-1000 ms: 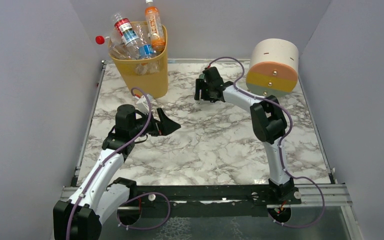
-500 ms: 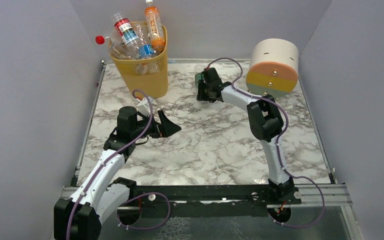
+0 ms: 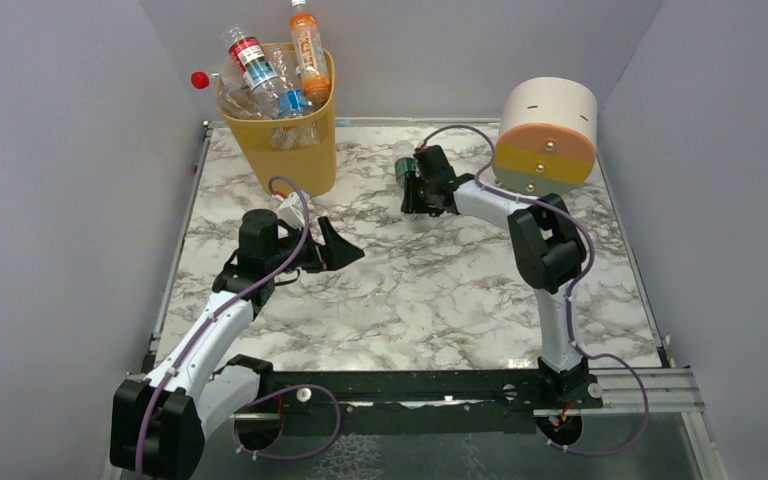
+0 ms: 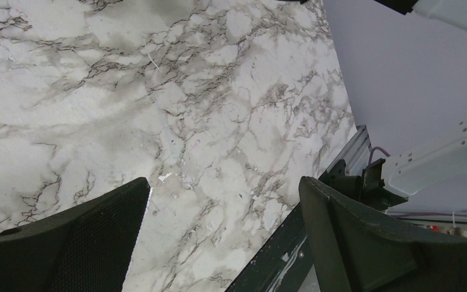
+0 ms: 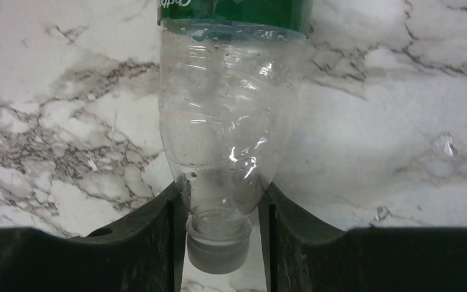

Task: Put the plastic bottles in the bin
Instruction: Pick up the plastic bottle at the center of the board.

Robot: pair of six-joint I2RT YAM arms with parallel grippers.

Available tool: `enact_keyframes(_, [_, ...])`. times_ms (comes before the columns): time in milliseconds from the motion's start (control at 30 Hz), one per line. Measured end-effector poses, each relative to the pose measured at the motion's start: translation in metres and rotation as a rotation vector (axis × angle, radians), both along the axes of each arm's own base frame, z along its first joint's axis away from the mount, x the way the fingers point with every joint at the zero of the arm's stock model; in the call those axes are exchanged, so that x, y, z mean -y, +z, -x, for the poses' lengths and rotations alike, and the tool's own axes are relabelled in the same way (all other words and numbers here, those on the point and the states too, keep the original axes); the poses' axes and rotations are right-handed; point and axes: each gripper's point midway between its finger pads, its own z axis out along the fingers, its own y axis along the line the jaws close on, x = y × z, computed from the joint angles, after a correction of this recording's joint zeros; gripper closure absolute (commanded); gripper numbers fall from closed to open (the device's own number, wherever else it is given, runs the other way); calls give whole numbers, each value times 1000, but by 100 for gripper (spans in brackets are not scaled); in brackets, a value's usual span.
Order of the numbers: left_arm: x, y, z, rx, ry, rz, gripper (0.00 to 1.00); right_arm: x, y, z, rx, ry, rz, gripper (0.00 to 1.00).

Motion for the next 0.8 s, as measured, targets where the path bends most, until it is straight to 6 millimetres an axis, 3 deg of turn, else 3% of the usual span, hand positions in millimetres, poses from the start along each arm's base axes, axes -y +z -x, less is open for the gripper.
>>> enact_keyframes(200, [4,5,-10,-9,21,44,1,14,19,46,-25,65,-22,85])
enact_keyframes(400, [10,15,-24,-15,49,119,1,19,63,80,25,138,-95,85])
enact_keyframes(800, [14,36,-46,-49,155,252,1,9,118,144,81,298,-235,84])
